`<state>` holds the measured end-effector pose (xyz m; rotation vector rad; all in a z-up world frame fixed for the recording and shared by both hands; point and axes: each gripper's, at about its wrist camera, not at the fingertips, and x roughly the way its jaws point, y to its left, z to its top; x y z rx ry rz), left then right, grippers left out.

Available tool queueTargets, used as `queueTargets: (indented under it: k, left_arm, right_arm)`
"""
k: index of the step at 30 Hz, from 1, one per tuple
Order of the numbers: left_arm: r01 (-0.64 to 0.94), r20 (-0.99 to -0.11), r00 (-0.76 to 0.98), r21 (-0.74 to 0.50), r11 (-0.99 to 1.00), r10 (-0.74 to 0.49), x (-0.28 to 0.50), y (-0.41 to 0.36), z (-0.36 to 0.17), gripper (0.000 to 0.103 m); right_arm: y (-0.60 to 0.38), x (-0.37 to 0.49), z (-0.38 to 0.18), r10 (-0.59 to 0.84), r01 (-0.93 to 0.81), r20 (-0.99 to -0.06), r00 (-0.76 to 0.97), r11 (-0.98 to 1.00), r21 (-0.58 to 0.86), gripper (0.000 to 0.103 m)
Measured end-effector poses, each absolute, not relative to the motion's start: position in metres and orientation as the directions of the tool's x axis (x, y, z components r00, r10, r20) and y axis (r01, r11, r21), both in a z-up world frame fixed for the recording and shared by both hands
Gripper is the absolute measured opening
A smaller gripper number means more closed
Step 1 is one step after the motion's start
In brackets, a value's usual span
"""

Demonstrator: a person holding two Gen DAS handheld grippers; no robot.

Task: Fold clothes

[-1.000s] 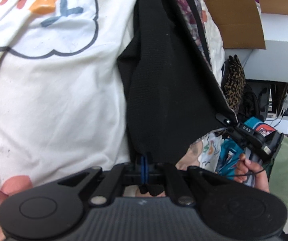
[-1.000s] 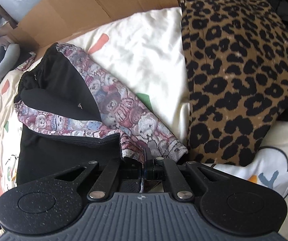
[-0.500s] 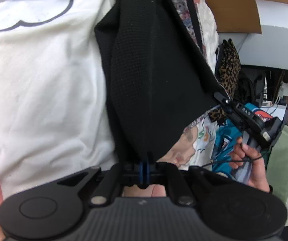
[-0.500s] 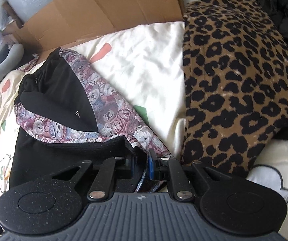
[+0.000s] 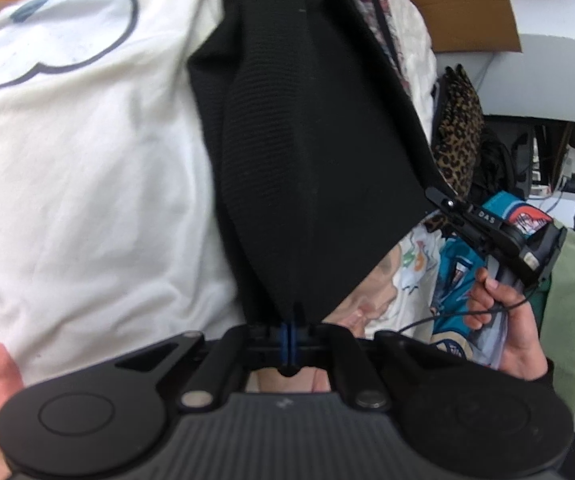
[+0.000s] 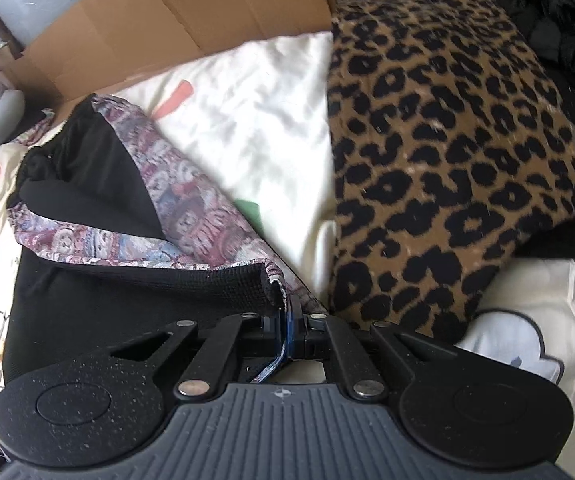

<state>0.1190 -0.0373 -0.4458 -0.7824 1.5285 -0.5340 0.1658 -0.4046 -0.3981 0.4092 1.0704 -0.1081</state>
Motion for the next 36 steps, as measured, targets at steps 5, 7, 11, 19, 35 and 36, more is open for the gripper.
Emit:
queueTargets:
  k: [5,7,11,19,35,36]
  left_arm:
    - [-0.167,-0.686,-0.001,-0.718,0.676,-0.728,0.121,-0.036,-0.453,0.001]
    - [-0.170,-0.691,-0.007,-0.711,0.682,-0.723,0.122,-0.038,-0.457,0.002]
    - [-0.166,-0.704,-0.037,-0.696,0.699,-0.709,0.127,-0.041,-0.453,0.003]
    - [-0.126,-0.748,-0.045,-0.653,0.747,-0.662,0.143,-0.032,-0.421,0.028]
    - [-0.125,-0.862,0.093,-0.506,0.853,-0.498,0.219,0.001,-0.341,0.042]
    - [-0.130,-0.865,0.104,-0.501,0.856,-0.491,0.225,0.003,-0.337,0.042]
  right_arm:
    - [-0.404,0.167,-0.414,0.111,0.294,-0.880,0.462,0.917,0.270,0.001]
    - [-0.405,0.168,-0.419,0.109,0.299,-0.883,0.457,0.916,0.268,0.001]
    - [-0.403,0.167,-0.418,0.096,0.312,-0.886,0.455,0.914,0.259,0.008]
    - [-0.402,0.163,-0.408,0.082,0.351,-0.890,0.449,0.900,0.260,0.017]
    - [-0.406,0.141,-0.375,0.128,0.307,-0.819,0.560,0.886,0.348,0.034]
    - [-0.406,0.140,-0.373,0.131,0.303,-0.813,0.567,0.885,0.354,0.034]
